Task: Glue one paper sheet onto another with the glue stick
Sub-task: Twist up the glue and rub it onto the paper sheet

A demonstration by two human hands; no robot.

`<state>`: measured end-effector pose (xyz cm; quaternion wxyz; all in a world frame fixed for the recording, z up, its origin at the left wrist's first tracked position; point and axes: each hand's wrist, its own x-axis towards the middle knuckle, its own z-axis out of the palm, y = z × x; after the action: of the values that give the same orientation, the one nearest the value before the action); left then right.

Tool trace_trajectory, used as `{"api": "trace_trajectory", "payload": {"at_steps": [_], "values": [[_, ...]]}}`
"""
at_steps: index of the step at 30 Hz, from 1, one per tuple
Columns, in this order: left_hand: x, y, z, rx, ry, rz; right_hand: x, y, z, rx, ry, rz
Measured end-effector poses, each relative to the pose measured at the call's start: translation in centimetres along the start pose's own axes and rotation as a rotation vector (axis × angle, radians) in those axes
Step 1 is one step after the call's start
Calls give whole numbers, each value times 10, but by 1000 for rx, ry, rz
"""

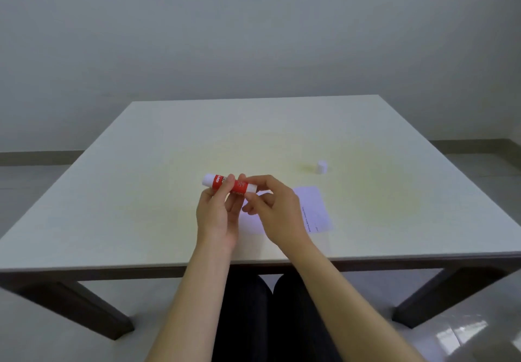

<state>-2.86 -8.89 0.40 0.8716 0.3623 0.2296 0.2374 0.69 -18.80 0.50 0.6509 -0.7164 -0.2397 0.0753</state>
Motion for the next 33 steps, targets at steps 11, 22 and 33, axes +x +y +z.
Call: {"api": "trace_trajectory", "payload": {"at_steps": [11,22,33], "values": [[-16,-2,3,254,-236,70,-4,-6,-3,50,74,420],[-16,0,9,281,-207,156,-15,-16,-20,378,-38,387],[-15,5,6,248,-183,162,-14,-16,-14,369,20,197]]}}
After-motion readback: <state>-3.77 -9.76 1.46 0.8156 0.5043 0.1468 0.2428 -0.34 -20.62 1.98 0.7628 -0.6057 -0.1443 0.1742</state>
